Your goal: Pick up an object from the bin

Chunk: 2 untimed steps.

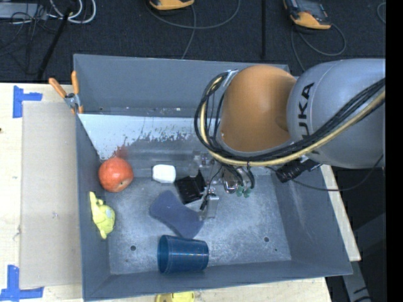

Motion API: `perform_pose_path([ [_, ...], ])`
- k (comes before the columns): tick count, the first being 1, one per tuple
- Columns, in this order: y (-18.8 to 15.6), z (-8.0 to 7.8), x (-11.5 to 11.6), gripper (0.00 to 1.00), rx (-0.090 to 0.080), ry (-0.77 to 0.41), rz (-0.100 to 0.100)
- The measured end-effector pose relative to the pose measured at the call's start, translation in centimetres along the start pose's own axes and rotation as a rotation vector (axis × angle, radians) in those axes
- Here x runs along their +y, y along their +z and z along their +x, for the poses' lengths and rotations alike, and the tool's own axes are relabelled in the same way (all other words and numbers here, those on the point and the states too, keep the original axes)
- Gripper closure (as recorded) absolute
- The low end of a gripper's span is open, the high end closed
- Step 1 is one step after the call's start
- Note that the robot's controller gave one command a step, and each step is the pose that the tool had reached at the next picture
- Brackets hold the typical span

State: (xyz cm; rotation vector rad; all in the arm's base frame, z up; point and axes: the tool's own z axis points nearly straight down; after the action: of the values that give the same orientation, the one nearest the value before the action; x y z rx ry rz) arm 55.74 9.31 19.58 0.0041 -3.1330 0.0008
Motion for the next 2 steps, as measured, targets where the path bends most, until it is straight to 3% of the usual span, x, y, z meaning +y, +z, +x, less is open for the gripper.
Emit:
perform_pose_path([
  [1, -0.5, -0.1, 0.0, 0.0, -0.008, 0.002, -0.001],
  [2, 2.6, -1.6, -0.7, 0.0, -0.013, -0.015, -0.001],
])
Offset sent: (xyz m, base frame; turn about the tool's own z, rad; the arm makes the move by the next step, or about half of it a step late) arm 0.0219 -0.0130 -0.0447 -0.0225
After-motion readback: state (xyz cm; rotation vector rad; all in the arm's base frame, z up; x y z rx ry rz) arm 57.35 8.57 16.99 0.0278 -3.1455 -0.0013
